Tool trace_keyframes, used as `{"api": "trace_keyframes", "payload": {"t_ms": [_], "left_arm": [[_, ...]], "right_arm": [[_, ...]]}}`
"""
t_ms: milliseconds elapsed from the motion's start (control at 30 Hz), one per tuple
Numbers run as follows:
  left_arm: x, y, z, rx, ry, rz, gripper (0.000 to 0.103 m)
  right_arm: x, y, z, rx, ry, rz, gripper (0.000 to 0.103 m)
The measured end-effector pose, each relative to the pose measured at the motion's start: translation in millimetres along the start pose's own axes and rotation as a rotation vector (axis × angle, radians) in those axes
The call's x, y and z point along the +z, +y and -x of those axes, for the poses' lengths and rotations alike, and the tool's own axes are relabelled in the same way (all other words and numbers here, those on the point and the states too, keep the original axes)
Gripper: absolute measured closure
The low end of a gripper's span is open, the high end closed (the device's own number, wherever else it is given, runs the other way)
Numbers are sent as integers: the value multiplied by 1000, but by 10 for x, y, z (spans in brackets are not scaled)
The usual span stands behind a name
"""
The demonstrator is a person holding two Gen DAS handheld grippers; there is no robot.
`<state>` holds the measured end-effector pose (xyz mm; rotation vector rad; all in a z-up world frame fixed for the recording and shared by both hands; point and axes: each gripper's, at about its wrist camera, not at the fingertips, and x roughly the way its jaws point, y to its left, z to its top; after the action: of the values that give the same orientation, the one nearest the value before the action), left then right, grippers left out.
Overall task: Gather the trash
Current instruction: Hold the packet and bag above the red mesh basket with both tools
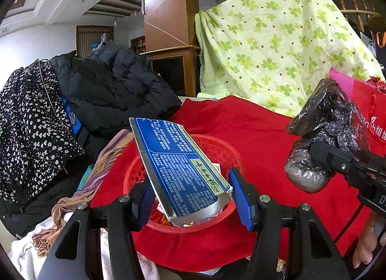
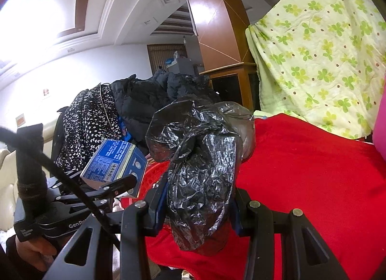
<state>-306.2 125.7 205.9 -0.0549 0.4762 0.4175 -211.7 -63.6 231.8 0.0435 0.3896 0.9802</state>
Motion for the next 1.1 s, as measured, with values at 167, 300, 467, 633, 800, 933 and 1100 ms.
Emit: {"api": "trace_keyframes", "payload": {"t_ms": [167, 300, 467, 633, 800, 933, 1100], "left_arm": [[-5, 37, -31, -5, 12, 9, 43], [-11, 83, -52, -1, 16, 12, 43], [-21, 125, -62, -3, 28, 29, 43], [-38, 149, -80, -1, 35, 31, 43], [-67, 169, -78, 5, 41, 30, 43], [-75, 197, -81, 14, 44, 34, 43], [-82, 203, -73, 22, 45, 35, 43]], "right_arm": [[46, -61, -17, 8, 8, -11, 58], [85, -75, -21, 11, 0, -10, 58], [95, -70, -51, 23, 6, -14, 58], [70, -51, -53, 23, 10, 1, 58], [81, -110, -82, 19, 22, -8, 58], [97, -118, -114, 18, 28, -22, 58], [107, -82, -156, 21, 32, -22, 58]]}}
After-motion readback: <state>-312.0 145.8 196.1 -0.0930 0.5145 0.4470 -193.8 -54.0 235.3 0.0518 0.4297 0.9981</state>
